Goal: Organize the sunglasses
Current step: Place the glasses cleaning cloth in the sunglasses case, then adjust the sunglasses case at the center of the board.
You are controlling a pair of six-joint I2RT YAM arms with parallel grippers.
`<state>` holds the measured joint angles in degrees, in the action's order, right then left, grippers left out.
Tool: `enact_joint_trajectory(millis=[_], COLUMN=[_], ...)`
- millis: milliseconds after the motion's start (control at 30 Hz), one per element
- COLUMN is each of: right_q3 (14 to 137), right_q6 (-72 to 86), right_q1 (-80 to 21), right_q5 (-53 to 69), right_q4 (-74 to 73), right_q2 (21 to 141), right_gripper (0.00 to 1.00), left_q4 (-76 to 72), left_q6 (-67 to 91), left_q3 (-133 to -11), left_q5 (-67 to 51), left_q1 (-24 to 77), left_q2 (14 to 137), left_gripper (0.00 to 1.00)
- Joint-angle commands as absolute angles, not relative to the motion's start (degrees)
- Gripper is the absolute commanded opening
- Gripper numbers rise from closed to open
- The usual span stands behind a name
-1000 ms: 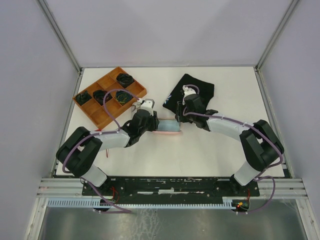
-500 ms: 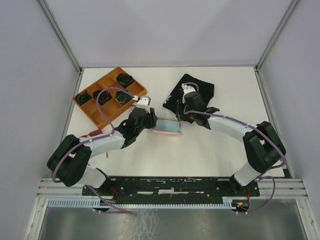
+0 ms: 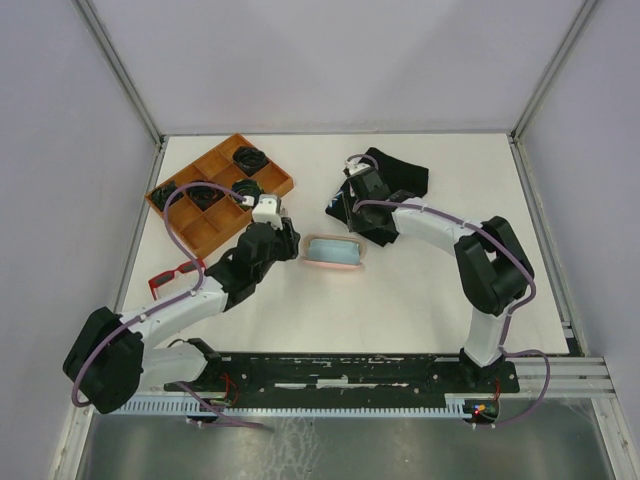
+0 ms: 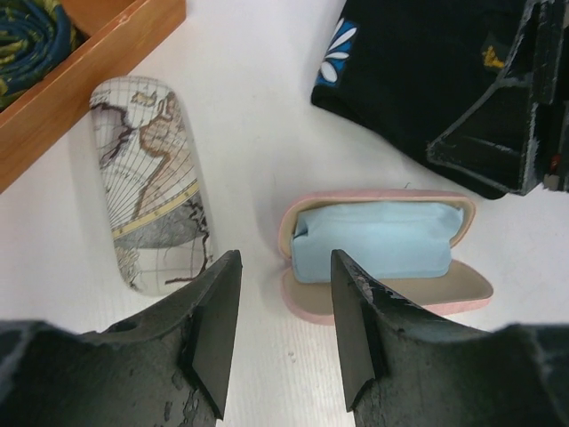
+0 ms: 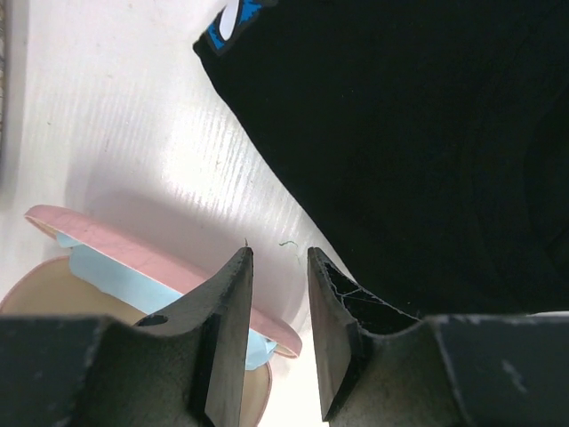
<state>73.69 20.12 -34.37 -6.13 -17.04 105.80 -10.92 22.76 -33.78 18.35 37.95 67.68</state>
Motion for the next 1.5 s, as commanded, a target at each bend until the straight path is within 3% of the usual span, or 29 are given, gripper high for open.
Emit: enact_joint_trajectory(millis=[0,633,1467], right_q3=[79.14,76.89,65.27], right_q6=[18.39,18.30,22.52], right_q1=[-34.24,-34.19,-35.37], right_q5=[-6.51,-3.81,3.90], right_q4=[-22.83,-25.75,-23.86], right_q2=[107.36,105.46,96.65], right_gripper=[0.39,0.38,0.36], left_q4=[-8.70,-7.43,-6.86], left_q6=[26.25,26.02,25.93], left_q3=[-32.27,-32.33,-33.82], left_q5=[21.45,22.03,21.91], left_q1=[37.75,37.71,37.71], left_q2=[64.40,64.26,66.47], left_gripper=[0.52,0.53,0.54])
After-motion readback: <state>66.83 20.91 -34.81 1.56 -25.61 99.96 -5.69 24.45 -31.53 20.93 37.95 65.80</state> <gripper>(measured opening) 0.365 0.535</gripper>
